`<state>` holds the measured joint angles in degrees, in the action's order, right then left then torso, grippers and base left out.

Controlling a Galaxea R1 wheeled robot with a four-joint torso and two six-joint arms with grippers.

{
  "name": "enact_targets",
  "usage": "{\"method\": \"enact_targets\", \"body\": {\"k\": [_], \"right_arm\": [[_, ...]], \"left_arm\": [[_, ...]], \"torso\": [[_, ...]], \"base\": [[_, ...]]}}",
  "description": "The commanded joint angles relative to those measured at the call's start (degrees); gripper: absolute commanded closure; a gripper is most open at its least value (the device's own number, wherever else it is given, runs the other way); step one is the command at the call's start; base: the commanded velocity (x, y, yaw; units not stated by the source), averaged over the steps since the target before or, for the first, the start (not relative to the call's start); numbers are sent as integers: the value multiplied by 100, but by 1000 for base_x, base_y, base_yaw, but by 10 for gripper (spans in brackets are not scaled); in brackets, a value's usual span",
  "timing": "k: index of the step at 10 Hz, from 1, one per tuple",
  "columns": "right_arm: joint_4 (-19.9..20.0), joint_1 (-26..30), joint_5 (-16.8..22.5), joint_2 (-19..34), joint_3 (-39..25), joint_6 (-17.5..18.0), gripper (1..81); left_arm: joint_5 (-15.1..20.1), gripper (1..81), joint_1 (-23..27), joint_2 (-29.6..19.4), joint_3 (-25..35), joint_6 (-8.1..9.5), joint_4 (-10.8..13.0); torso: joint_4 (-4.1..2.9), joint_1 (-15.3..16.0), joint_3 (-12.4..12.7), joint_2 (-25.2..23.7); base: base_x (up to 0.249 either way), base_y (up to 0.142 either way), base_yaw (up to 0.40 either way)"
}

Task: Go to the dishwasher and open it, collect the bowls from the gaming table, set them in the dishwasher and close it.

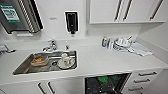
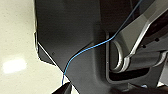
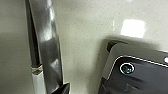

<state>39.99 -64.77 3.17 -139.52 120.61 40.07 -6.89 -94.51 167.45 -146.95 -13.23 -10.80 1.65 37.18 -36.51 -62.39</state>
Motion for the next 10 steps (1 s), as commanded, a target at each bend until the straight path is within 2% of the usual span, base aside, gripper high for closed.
{"method": "enact_targets", "body": {"k": [1, 2, 3, 4, 7, 8, 9, 10], "right_arm": [[124, 1012, -24, 620, -778, 88, 10], [124, 1180, -211, 932, -1296, 168, 10], [123, 1399, -448, 1351, -1898, 194, 10], [124, 1636, -475, 1632, -2224, 237, 10], [36, 2306, -660, 3005, -3931, 239, 10], [-7, 2176, -599, 3024, -3968, 185, 10], [-268, 1737, -598, 2780, -3829, 55, 10], [-1010, 1272, -598, 2391, -3449, -149, 10]], "left_arm": [[443, 10, -54, -53, 34, 13, -54], [443, 10, -55, -53, 34, 22, -54], [451, 10, -54, -45, 34, 39, -54], [538, 10, -46, -45, 34, 31, -54], [539, 10, -46, -27, 34, 22, -36], [539, 10, -46, -10, 34, 22, -2], [495, 10, -37, -9, 34, -4, -1], [495, 10, -10, -9, 17, -22, 25]], "torso": [[0, 341, 0, -527], [0, 107, 0, -175], [0, 190, 2, -306], [0, 214, 2, -341], [0, 230, 2, -360], [0, 230, 2, -360], [0, 232, 2, -360], [0, 232, 5, -360]], "base": [[0, 0, 0], [0, 0, 0], [0, 0, 0], [0, 0, 0], [0, 0, 0], [0, 0, 0], [0, 0, 0], [0, 0, 0]]}}
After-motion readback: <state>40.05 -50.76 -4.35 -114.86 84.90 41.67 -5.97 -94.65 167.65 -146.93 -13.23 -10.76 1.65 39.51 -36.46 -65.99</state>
